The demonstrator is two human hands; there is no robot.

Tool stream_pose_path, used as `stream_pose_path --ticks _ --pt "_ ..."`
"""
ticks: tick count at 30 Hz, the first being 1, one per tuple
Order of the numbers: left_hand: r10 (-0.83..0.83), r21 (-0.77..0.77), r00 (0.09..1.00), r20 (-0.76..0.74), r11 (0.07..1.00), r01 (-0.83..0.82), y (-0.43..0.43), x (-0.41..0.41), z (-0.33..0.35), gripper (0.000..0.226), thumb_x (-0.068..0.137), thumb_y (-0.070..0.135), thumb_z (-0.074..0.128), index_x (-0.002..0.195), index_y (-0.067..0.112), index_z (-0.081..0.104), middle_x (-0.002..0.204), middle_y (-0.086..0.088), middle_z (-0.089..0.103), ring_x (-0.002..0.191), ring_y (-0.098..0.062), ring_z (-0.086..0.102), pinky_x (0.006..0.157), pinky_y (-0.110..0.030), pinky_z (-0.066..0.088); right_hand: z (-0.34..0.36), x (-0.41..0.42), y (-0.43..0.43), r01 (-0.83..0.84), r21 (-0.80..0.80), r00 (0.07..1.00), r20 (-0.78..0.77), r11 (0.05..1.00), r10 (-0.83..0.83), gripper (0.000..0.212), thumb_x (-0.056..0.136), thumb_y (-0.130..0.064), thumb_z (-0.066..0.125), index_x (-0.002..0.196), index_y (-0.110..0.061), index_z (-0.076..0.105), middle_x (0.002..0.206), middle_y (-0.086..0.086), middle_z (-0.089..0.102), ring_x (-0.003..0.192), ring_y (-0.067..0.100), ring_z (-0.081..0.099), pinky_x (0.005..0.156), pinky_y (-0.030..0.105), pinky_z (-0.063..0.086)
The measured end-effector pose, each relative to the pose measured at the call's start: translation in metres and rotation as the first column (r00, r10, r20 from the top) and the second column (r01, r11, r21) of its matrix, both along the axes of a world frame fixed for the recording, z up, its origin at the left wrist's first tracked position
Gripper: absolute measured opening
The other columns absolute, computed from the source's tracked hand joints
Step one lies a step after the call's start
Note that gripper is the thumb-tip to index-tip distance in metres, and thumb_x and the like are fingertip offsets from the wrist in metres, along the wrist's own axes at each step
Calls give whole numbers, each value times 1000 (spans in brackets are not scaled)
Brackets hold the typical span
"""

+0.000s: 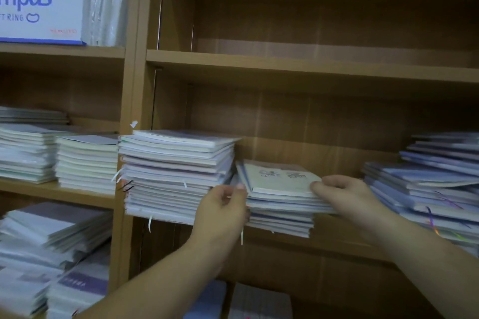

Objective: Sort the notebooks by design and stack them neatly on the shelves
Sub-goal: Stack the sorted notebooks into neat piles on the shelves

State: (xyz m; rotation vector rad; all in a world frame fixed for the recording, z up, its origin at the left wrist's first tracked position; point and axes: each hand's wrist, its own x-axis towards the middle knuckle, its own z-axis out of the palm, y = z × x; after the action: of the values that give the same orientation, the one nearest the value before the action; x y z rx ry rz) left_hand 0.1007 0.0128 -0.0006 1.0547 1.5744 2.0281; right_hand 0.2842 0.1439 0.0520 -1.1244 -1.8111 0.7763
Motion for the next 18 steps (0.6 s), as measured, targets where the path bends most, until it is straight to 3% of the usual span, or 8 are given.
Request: stream_pose_path --ticks 2,4,8,12,15,17,18 --pt "-55 -38 995 79 998 59 6 7 14 31 101 47 55 107 18 66 100 -6 74 81 -20 77 81 -38 64 2 -1 -5 -19 -28 1000 -11 999 18 62 92 -38 70 145 -13 52 133 5 59 111 19 55 100 35 47" --pt "-53 -47 984 168 997 62 9 12 27 34 101 47 57 105 14 66 97 -8 74 71 -21 76 66 -30 63 4 0 -9 -22 -26 999 -30 999 21 64 92 -34 72 147 -9 50 138 7 58 108 17 54 93 31 46" --pt "-25 -58 992 127 998 33 2 18 35 31 96 37 68 99 6 66 77 -13 74 51 -15 68 49 -22 52 6 12 -22 25 2 1000 -20 1000 -25 72 89 -34 75 148 -6 46 143 10 54 113 20 52 98 31 43" --pt "-164 -131 978 129 975 181 -23 20 22 24 83 28 76 95 9 66 55 2 65 56 -19 63 55 -30 47 2 40 -38 -13 -29 998 66 999 15 78 85 -42 75 150 -12 43 139 2 51 109 15 49 92 32 42" --pt "-315 -210 941 122 919 335 -32 18 20 33 78 26 77 104 6 72 75 -11 72 68 -26 67 61 -37 55 0 57 -42 -49 -138 993 95 989 63 76 79 -45 79 143 -15 50 127 -1 58 108 21 62 83 38 59" --pt "-333 -210 932 142 910 357 -27 15 24 33 86 24 77 112 5 71 94 -15 78 86 -30 75 73 -38 61 2 56 -45 -88 -245 990 83 966 111 65 80 -39 81 135 -14 55 118 3 66 102 23 68 73 38 63" --pt "-331 -214 932 149 909 357 -24 14 25 32 89 24 76 113 4 71 97 -14 78 91 -29 76 77 -37 62 1 55 -46 -111 -279 990 55 954 131 57 82 -34 81 130 -14 58 114 4 70 100 23 70 77 41 63"
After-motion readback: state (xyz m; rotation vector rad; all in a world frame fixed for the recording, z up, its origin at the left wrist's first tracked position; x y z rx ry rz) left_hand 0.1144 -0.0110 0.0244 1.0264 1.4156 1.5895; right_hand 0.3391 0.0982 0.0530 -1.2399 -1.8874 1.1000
